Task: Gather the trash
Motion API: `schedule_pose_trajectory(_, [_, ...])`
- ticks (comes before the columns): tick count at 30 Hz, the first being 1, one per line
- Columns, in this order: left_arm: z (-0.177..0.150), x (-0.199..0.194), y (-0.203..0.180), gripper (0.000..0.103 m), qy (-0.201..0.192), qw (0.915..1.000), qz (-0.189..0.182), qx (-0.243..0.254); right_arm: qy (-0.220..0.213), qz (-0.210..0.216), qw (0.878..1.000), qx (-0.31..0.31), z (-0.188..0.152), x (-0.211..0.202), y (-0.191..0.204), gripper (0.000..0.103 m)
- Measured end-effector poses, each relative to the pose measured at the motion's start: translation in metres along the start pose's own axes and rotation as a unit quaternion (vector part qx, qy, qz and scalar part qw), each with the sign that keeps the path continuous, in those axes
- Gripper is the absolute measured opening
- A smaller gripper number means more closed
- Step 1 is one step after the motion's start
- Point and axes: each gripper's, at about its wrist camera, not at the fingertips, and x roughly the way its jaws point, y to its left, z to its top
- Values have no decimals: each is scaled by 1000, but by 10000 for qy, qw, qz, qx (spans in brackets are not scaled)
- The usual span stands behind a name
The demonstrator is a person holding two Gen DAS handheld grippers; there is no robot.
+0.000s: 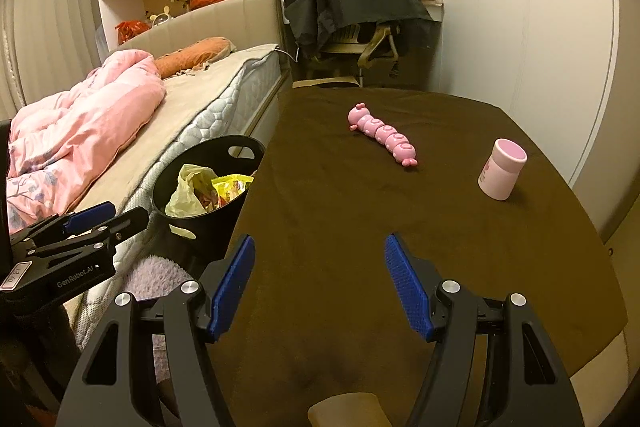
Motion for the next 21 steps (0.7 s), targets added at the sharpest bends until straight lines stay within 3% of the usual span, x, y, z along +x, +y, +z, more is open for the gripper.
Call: schedule_pose_trajectory(21, [0, -1, -1, 57, -6, 10000, 7, 41, -3, 2, 10000, 8, -1, 0, 1, 63])
